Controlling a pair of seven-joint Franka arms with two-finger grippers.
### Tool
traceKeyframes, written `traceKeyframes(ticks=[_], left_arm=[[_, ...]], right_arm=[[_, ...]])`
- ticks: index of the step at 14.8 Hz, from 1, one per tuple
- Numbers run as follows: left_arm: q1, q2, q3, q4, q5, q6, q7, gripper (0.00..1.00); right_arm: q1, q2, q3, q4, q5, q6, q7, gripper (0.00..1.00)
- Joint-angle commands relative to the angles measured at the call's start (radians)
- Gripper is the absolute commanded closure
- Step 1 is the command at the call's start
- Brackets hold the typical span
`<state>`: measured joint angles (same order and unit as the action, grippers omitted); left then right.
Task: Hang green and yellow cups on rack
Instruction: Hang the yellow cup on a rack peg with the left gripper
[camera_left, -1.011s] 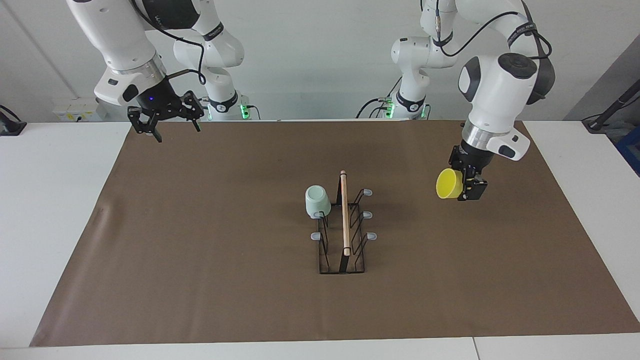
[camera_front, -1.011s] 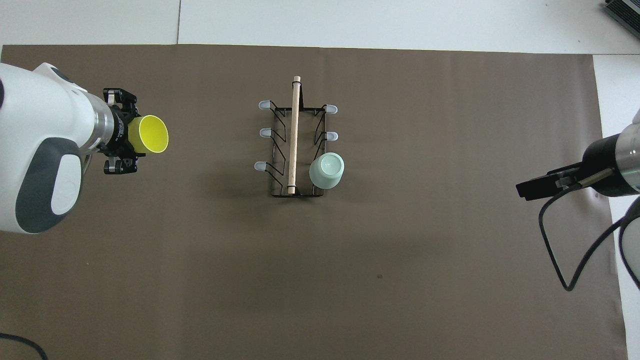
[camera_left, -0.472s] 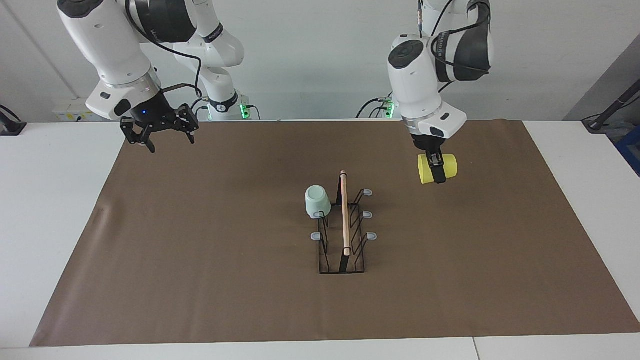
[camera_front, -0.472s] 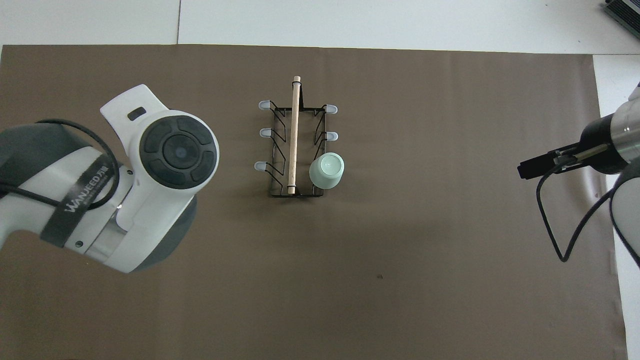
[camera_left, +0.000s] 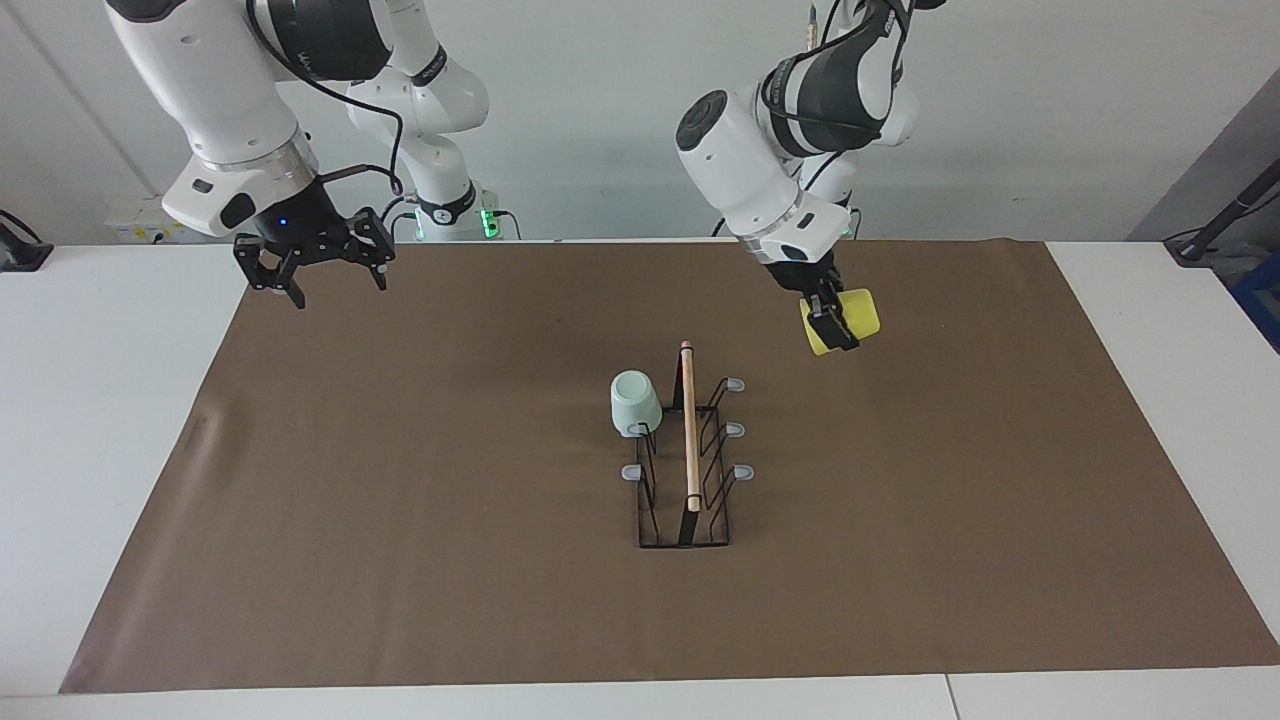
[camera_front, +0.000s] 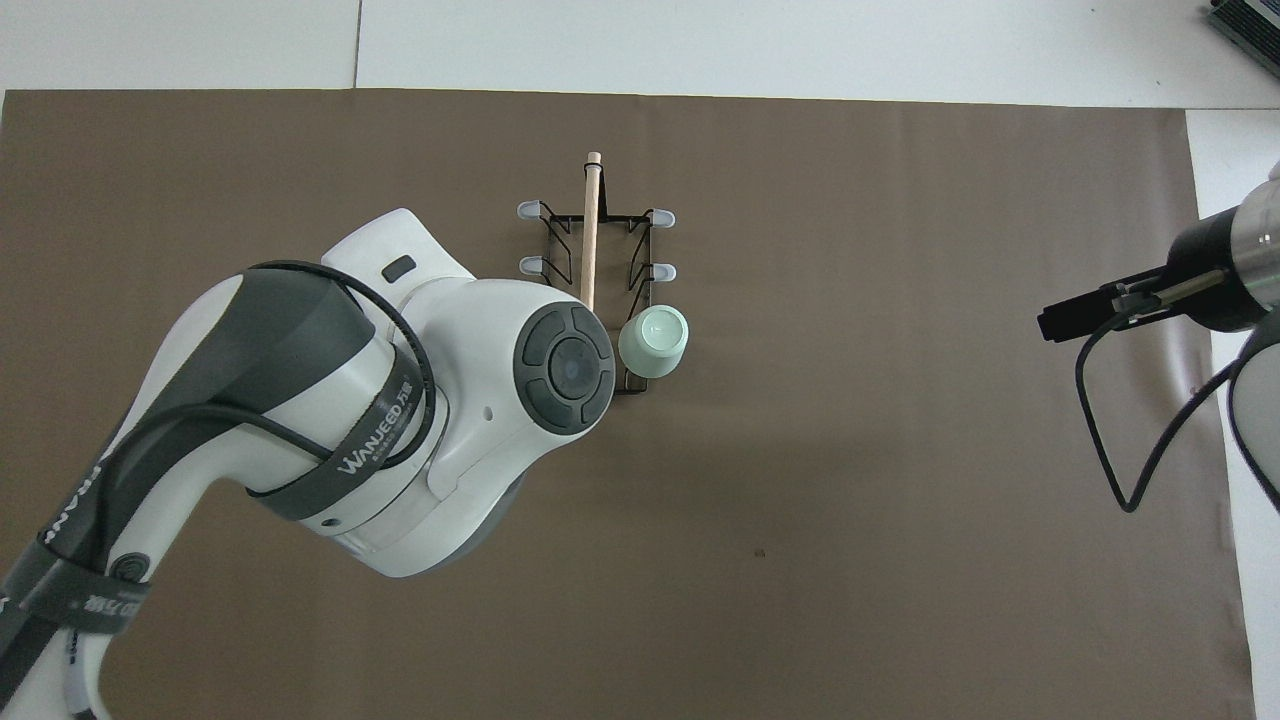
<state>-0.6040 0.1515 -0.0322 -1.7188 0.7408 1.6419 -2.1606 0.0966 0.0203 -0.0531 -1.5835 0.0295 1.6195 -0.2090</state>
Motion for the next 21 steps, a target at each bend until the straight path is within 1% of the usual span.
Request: traceKeyframes(ticks=[1,2,3,5,7,8,11,13,14,18,21], left_arm=[[-0.016,0.109,0.012,0.123,0.070,-0.091,-0.010,1.00],[-0.010,0.153,0.011,0.195,0.080,-0.123,-0.009,1.00],[-0.005,0.180,0.009,0.226,0.089,-0.148,-0.008,1.00],[-0.002,0.221,-0.047,0.232,0.123,-0.186,-0.008,1.00],[-0.017,0.272,-0.061,0.257,0.147,-0.224,-0.008,1.00],[-0.017,0.273,-0.072,0.260,0.149,-0.244,-0.008,1.00],[-0.040,0.281,-0.106,0.251,0.166,-0.246,-0.012,1.00],[-0.066,0.321,-0.107,0.246,0.178,-0.246,-0.012,1.00],[-0.069,0.329,-0.110,0.246,0.193,-0.246,-0.013,1.00],[-0.077,0.330,-0.121,0.246,0.209,-0.252,-0.012,1.00],[-0.077,0.347,-0.133,0.245,0.210,-0.243,-0.013,1.00]], right_arm=[[0.011,0.012,-0.005,0.023,-0.014,-0.018,0.017,0.00],[0.012,0.012,-0.005,0.023,-0.014,-0.018,0.017,0.00],[0.012,0.012,-0.005,0.023,-0.014,-0.018,0.017,0.00],[0.012,0.012,-0.005,0.023,-0.014,-0.017,0.017,0.00],[0.012,0.012,-0.005,0.023,-0.014,-0.017,0.016,0.00],[0.012,0.012,-0.005,0.023,-0.014,-0.017,0.016,0.00],[0.012,0.013,-0.005,0.023,-0.014,-0.017,0.014,0.00],[0.012,0.013,-0.005,0.023,-0.013,-0.017,0.014,0.00],[0.012,0.013,-0.005,0.022,-0.013,-0.017,0.013,0.00],[0.012,0.013,-0.005,0.022,-0.011,-0.017,0.014,0.00],[0.012,0.013,-0.005,0.022,-0.011,-0.021,0.013,0.00]])
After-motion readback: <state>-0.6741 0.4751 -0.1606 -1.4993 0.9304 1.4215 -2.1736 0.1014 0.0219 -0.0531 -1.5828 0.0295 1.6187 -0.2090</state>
